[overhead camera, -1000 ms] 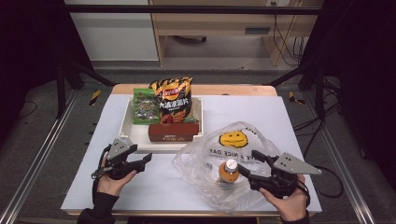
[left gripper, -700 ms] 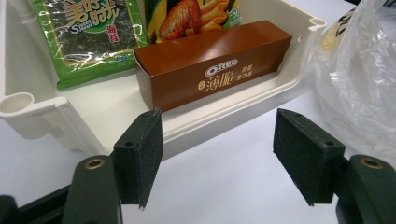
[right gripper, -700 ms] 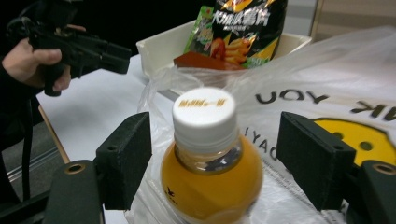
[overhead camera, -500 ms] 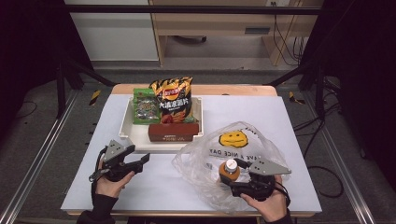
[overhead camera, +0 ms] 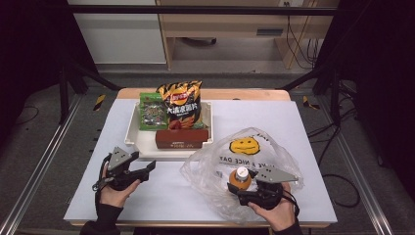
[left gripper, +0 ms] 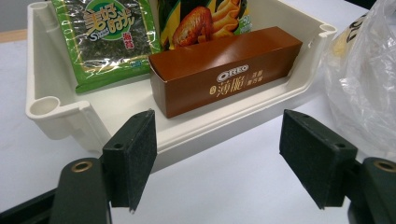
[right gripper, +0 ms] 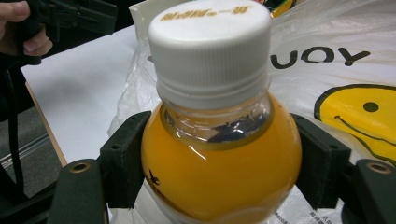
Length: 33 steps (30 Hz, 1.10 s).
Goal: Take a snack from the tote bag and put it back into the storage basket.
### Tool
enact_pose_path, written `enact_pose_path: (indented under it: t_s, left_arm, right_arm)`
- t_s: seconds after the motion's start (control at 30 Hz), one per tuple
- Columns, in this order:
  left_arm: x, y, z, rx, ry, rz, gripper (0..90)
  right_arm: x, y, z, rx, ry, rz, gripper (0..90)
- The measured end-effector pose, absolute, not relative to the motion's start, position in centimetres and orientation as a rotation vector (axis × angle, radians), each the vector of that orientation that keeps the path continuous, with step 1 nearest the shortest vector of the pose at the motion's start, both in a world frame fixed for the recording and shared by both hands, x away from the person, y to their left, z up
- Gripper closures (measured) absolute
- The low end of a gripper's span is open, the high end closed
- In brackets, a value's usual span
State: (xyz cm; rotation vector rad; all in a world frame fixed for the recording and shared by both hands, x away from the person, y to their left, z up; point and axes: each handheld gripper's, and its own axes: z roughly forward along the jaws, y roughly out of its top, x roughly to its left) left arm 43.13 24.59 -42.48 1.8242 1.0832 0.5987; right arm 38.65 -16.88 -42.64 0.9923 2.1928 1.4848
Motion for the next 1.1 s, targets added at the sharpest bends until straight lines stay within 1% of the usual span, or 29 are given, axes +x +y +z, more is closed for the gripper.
enact_pose_path:
  t_s: [0.43,0.63,0.8,1.1]
  left_arm:
    - [43.3,24.7,-42.6,1.822,1.078,0.601,26.8]
    - [43.3,24.9,-42.6,1.817,1.083,0.606,26.8]
    - [43.4,25.1,-42.6,1.82,1.083,0.608,26.8]
    - [43.5,25.2,-42.7,1.821,1.086,0.607,26.7]
  right_arm:
    - [38.8,-16.5,-42.1,0.993,2.191,1.448,30.1]
    - [40.2,-15.9,-41.1,0.978,2.145,1.435,30.1]
    - [42.0,-15.1,-41.7,0.993,2.144,1.424,30.0]
    - [42.8,-15.0,-42.3,1.016,2.16,1.424,29.5]
